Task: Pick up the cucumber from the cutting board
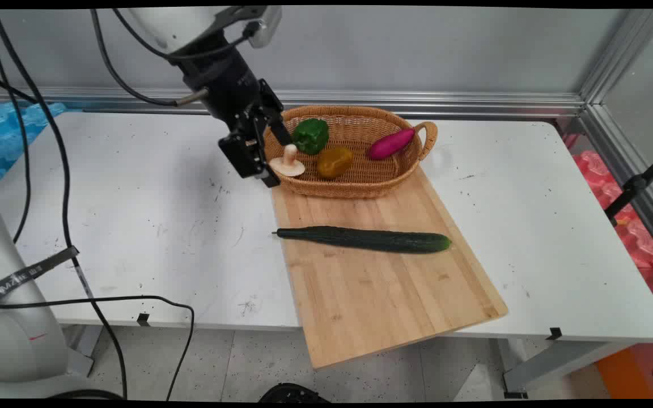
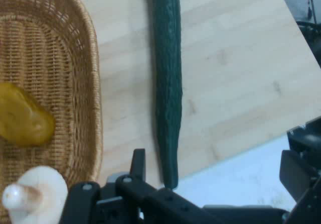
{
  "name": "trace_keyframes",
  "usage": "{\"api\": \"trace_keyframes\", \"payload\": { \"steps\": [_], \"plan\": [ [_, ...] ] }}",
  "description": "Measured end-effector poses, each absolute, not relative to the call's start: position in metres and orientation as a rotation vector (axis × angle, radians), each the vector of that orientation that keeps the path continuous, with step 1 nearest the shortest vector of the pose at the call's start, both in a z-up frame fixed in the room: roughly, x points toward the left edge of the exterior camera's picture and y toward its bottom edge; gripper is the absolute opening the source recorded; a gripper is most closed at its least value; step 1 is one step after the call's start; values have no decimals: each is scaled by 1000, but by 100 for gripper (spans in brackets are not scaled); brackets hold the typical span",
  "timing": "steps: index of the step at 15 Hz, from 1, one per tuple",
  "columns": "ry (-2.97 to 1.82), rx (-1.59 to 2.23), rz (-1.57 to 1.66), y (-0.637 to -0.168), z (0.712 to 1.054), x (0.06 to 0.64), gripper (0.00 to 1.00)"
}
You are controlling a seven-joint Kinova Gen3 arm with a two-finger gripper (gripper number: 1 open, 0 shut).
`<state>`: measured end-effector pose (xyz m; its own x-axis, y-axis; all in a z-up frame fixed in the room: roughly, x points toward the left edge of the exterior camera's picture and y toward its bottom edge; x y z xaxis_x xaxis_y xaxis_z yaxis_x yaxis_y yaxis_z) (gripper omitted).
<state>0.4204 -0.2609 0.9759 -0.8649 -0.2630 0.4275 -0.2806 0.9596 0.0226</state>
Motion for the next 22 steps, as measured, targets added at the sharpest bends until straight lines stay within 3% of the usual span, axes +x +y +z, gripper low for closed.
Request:
{"api": "trace_keyframes", "payload": {
  "steps": [22],
  "plan": [
    [-2721,368,118,-304,827,298,100]
  ]
}}
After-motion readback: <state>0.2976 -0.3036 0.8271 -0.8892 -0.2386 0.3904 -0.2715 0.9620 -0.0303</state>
